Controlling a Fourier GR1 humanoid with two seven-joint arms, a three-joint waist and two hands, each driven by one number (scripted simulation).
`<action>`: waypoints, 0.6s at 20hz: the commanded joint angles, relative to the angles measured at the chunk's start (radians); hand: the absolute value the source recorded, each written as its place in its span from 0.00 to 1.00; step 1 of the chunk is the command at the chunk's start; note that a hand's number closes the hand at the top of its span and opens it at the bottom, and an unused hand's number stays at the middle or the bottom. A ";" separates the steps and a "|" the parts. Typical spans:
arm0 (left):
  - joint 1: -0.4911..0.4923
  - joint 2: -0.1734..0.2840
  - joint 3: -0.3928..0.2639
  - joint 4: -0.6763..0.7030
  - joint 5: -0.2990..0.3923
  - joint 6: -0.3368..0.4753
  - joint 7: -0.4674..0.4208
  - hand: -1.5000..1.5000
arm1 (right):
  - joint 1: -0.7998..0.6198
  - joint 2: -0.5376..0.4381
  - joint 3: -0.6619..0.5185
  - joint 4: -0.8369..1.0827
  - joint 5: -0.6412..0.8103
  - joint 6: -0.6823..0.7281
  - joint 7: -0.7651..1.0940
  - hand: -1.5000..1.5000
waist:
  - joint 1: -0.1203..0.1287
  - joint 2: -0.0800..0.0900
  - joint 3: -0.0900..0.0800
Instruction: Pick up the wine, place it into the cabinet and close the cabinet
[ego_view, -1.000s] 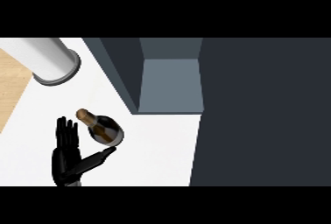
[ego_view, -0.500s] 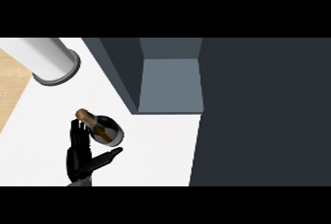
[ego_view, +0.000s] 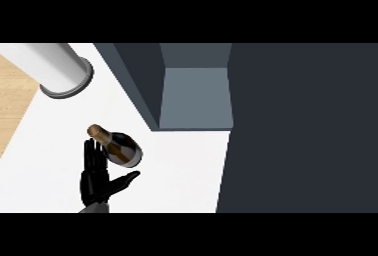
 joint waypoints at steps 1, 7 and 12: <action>-0.055 0.016 0.016 0.116 -0.006 -0.060 -0.061 0.00 | -0.036 -0.012 -0.012 -0.097 -0.041 -0.018 0.093 0.00 | -0.004 0.005 -0.010; -0.094 -0.015 0.020 0.133 -0.006 -0.032 -0.079 0.00 | -0.011 0.023 0.056 -0.041 0.035 -0.021 0.030 0.00 | -0.005 0.005 -0.010; -0.091 -0.030 0.025 0.117 -0.002 -0.016 -0.125 0.00 | -0.009 -0.026 -0.039 -0.102 -0.080 0.001 0.110 0.00 | -0.008 0.004 -0.009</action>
